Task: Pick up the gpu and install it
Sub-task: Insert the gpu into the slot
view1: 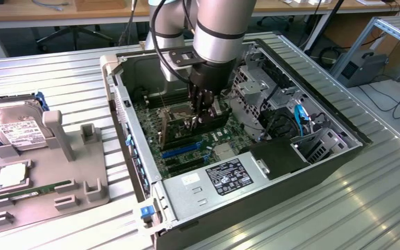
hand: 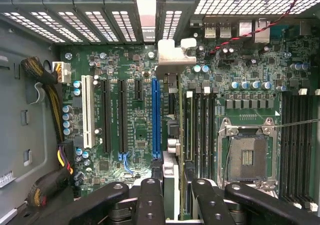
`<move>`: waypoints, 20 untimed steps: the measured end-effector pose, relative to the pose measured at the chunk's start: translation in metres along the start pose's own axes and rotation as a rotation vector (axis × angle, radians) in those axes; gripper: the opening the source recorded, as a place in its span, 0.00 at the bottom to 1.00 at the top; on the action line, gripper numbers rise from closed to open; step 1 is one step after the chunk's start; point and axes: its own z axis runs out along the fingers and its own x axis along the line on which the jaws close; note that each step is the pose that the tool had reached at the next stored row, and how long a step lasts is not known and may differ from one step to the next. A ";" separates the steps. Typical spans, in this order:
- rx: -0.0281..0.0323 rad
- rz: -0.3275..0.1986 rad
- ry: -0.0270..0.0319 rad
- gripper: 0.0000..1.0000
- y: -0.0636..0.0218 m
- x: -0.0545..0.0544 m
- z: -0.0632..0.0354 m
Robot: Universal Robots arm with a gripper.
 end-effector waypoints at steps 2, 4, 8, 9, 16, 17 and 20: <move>0.0000 0.000 0.0000 0.27 0.0009 0.000 0.0001; 0.0000 0.000 0.0000 0.27 0.0015 0.001 0.0002; 0.0000 0.000 0.0000 0.27 0.0024 0.001 0.0004; 0.0000 0.000 0.0000 0.27 0.0030 0.001 0.0004; 0.0000 0.000 0.0003 0.27 0.0056 0.002 0.0009; 0.0000 0.000 0.0013 0.27 0.0059 0.002 0.0010; 0.0001 0.000 0.0081 0.27 0.0065 0.003 0.0016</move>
